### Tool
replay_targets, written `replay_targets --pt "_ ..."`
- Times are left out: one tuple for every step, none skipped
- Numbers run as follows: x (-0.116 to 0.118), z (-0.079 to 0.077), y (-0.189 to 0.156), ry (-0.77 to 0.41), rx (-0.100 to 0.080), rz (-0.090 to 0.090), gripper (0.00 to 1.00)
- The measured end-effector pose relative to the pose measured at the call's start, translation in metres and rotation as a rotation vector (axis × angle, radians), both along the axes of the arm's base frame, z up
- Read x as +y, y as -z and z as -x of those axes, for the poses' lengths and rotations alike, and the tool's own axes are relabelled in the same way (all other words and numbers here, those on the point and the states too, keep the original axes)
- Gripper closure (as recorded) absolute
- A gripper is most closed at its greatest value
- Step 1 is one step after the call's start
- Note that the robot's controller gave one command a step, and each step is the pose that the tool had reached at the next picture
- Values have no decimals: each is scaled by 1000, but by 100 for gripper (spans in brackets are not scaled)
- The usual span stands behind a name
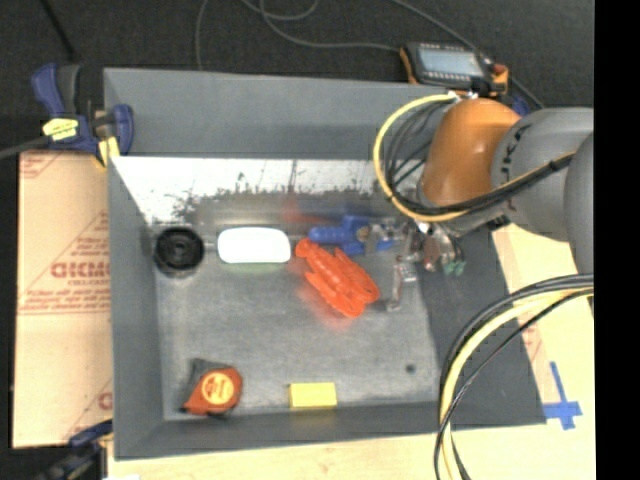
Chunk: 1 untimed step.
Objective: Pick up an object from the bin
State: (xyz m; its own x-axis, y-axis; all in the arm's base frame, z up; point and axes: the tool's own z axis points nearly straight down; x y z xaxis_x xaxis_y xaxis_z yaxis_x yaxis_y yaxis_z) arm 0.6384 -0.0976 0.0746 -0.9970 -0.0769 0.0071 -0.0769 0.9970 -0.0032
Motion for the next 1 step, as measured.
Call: replay_targets --pt "21 18 2 63 -14 -2 0"
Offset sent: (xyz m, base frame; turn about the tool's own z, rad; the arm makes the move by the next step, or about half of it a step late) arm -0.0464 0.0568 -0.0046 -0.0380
